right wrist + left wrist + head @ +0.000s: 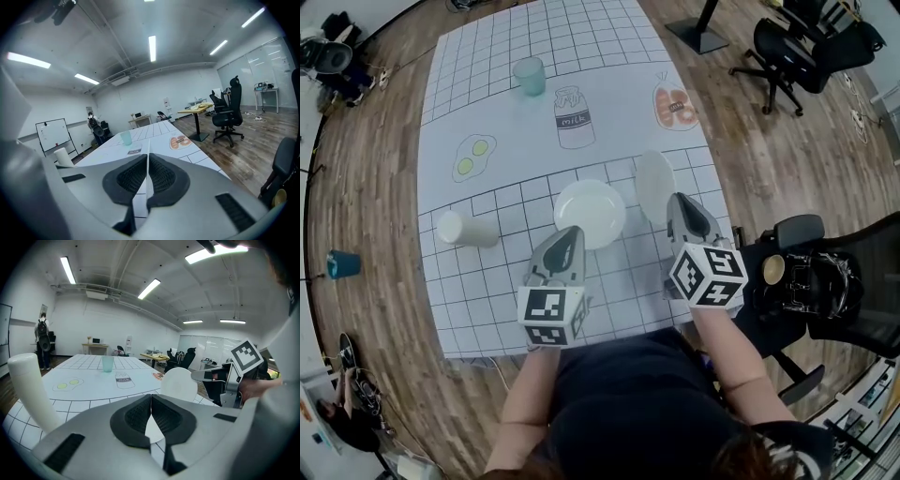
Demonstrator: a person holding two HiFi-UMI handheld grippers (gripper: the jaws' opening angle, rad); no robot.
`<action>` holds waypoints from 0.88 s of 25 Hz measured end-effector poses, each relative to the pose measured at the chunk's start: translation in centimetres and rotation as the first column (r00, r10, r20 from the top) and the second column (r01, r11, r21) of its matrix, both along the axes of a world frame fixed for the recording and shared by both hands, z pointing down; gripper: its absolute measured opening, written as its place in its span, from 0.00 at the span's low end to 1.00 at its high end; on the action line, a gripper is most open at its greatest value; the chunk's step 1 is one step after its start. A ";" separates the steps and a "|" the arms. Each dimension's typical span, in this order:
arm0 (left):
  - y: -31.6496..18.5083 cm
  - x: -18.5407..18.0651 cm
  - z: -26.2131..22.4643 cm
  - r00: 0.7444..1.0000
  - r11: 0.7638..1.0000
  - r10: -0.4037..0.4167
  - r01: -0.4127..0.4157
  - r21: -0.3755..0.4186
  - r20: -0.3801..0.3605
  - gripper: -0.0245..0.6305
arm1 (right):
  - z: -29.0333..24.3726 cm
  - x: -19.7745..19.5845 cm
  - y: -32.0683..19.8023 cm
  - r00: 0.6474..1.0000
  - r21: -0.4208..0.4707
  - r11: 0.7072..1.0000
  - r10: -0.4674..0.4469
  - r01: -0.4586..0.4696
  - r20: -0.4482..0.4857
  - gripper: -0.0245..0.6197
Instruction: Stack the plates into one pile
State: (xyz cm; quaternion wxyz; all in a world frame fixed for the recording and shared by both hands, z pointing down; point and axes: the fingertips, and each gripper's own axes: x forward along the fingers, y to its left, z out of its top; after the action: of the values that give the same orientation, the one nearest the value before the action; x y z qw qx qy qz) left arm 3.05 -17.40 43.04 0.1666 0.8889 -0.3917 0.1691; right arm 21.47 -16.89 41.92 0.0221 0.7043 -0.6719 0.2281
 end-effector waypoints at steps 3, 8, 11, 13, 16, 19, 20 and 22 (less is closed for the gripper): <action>0.6 -1.2 -0.3 1.000 1.000 -0.018 0.018 0.008 -0.002 0.08 | -0.8 -1.1 0.5 1.000 0.017 1.000 -0.019 0.019 -0.014 0.08; 1.5 -3.5 -0.7 0.998 0.998 -0.057 0.057 0.018 -0.007 0.08 | -2.3 -3.1 1.0 0.998 0.051 0.997 -0.055 0.056 -0.019 0.08; 1.9 -4.8 -0.8 0.996 0.996 -0.083 0.084 0.023 -0.007 0.08 | -3.0 -4.4 1.1 0.997 0.068 0.994 -0.082 0.082 -0.004 0.08; 2.1 -5.7 -0.8 0.995 0.995 -0.101 0.101 0.025 -0.005 0.08 | -3.2 -5.3 1.1 0.994 0.073 0.992 -0.105 0.104 0.011 0.08; 2.4 -6.8 -0.8 0.992 0.992 -0.127 0.127 0.026 -0.002 0.08 | -3.1 -6.6 1.0 0.989 0.068 0.988 -0.139 0.136 0.046 0.08; 2.9 -7.9 -0.8 0.988 0.988 -0.154 0.154 0.027 0.003 0.08 | -2.8 -7.9 0.8 0.982 0.061 0.983 -0.176 0.171 0.074 0.08; 3.0 -8.2 -0.8 0.986 0.986 -0.165 0.165 0.028 0.004 0.08 | -2.7 -8.4 0.7 0.979 0.059 0.981 -0.188 0.184 0.084 0.08; 3.2 -8.9 -0.7 0.983 0.982 -0.186 0.186 0.026 0.008 0.08 | -2.4 -9.3 0.5 0.971 0.054 0.977 -0.212 0.208 0.109 0.08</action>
State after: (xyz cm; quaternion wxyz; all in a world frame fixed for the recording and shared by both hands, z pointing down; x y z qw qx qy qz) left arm -5.90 -14.17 42.36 0.1684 0.8496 -0.4759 0.1524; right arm 12.15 -16.36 39.53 -0.0072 0.6155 -0.7475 0.2498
